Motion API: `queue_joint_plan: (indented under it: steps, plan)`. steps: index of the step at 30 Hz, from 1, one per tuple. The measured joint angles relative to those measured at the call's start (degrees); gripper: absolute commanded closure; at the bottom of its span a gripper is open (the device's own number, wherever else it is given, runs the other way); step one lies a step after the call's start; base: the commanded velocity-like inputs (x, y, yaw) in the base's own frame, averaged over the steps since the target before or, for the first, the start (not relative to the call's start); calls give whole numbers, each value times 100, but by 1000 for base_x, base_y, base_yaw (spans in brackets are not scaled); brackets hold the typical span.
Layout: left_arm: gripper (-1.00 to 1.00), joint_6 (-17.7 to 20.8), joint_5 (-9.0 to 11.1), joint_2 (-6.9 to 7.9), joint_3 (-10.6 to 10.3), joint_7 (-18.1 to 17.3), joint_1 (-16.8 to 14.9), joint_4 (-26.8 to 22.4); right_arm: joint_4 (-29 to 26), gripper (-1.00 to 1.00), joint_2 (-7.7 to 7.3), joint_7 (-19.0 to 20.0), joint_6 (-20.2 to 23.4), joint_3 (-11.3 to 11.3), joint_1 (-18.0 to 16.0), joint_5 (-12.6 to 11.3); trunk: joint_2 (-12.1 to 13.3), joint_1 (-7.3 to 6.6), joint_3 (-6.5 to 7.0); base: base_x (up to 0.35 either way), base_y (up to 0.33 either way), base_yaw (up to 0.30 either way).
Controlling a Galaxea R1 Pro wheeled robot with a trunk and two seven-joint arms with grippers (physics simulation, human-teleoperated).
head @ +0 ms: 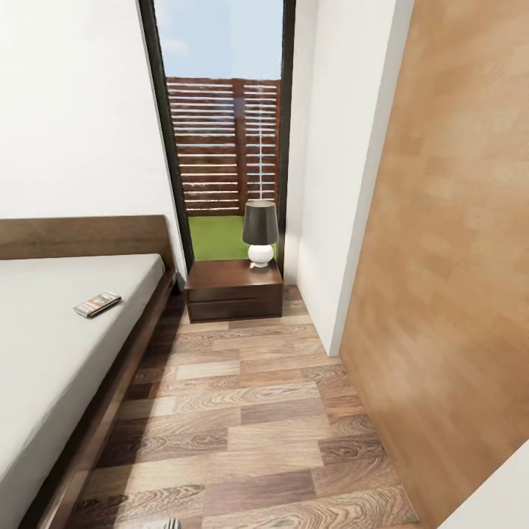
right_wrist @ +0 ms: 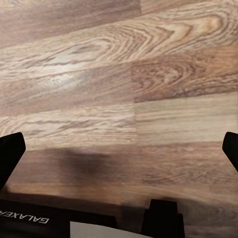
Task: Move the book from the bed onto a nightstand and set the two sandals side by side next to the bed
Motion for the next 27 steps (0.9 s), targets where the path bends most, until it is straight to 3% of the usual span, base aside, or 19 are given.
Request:
queue_joint_plan:
  steps: [13, 27]
  plan:
    - [-100, -1, -1, 3, 7, 0, -1, 2, -6, -100, -2, 1, -2, 0, 0, -13, 0, -2, 0, 63, 0, -166]
    - [-100, 0, 0, 4, 4, 0, 0, 1, -6, -100, -1, 0, -1, 0, 0, -13, 0, 0, 0, 44, 0, -18]
